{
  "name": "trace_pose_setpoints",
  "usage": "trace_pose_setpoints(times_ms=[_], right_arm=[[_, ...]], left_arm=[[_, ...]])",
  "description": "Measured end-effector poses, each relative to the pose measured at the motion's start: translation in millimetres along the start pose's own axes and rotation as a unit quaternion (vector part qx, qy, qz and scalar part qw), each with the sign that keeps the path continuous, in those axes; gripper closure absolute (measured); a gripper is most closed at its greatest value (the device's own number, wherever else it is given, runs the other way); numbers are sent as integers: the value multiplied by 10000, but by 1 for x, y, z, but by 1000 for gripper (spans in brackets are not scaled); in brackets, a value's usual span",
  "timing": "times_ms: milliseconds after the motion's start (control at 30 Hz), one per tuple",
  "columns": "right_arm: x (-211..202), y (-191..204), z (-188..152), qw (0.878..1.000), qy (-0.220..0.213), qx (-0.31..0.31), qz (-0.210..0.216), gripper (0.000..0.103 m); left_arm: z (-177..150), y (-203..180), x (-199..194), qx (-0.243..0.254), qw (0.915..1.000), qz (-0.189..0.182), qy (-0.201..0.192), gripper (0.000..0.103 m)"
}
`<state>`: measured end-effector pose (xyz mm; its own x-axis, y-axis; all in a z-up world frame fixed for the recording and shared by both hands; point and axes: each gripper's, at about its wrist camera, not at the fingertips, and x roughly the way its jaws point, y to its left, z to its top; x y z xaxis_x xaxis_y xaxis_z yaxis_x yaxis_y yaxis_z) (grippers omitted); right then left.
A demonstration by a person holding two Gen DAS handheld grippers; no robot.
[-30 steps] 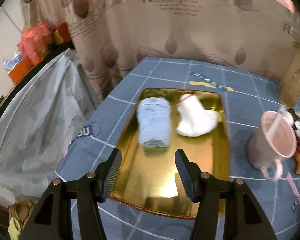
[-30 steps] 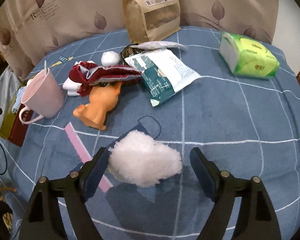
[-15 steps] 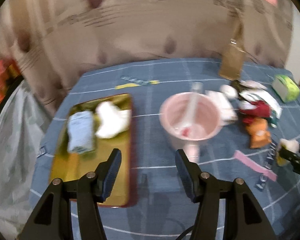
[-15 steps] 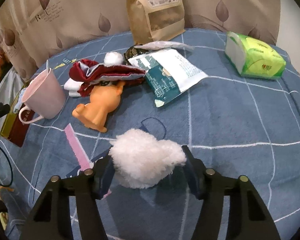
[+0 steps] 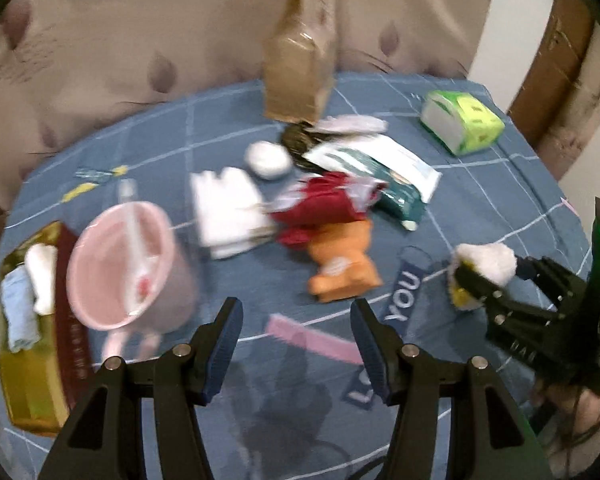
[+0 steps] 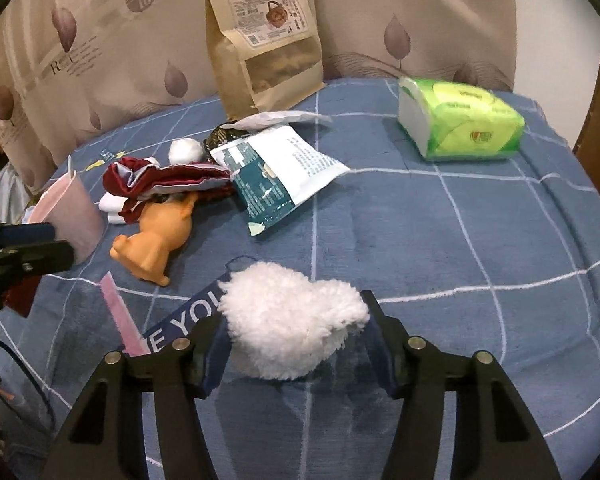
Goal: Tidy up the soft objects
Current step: 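Grasp the orange toy figure with the left gripper while the right gripper holds the fluffy sock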
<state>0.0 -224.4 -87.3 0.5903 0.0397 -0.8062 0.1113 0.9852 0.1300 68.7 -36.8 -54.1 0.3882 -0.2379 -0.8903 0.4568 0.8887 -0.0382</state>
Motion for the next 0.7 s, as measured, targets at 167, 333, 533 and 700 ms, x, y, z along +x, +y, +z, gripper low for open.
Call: trace_pose_setpoints(times_ms=[167,333,533,700], right_arm=[[3,-6,-1,9999,57,87,129,47],[6,-11,0,9992,132,222,303,47],[9,-14,1,9985,177,300,427,47],[11,-16,1,9980,207,326,494,47]], left_arm=[[18,-17,21,-95,9992,-248,297,46],[33,-29,41,-123,9983,-298,495,46],[43,-32,70,-202,9970,-129,732,46],[44,-31,90,-288,9953,-49,925,46]])
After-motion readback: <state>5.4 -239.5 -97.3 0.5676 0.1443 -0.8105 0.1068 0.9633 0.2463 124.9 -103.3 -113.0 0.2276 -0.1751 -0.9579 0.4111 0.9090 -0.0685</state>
